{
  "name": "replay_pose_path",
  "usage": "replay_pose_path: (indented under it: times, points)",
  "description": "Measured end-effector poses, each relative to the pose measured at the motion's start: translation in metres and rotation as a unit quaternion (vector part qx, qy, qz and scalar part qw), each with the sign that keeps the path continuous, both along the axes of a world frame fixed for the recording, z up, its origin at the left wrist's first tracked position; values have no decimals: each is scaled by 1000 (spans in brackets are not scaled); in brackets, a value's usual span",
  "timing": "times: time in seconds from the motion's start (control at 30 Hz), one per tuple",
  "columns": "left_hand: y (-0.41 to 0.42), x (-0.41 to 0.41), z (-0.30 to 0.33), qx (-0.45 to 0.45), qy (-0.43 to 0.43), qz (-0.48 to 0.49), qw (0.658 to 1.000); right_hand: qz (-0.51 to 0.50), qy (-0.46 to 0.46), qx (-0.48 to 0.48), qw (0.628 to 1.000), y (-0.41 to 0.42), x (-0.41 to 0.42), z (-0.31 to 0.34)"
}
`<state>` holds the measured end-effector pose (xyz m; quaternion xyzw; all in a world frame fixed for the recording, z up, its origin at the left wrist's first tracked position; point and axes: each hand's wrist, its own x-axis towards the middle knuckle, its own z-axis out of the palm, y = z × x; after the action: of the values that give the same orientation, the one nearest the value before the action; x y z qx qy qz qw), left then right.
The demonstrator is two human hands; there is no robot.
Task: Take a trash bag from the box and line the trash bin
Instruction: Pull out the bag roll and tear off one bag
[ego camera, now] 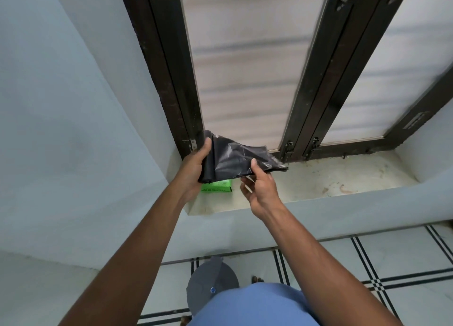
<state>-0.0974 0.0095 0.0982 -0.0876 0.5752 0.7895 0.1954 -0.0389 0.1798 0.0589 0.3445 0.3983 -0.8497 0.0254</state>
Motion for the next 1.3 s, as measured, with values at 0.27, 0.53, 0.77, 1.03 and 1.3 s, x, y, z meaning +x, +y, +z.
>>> replay_pose_path:
  times: [0.27,0.53,0.77,1.03,1.3]
  points:
    - [6,5,4,-26,21,-16,999,100,5,12,995,-23,6,-4]
    - [-5,-2,-3,2,-19,-23,1000,15,-17,7,1000,-12,6,-6]
    - [-1,-3,-3,1,3,-42,999,91,16,4,996,-23,3,-9]
    - [-3,-4,-4,21,-36,-6,999,22,5,30,999,-13,5,-8]
    - [-2,-2,-3,25,-34,1,999,29,11,51,998,-10,6,-3]
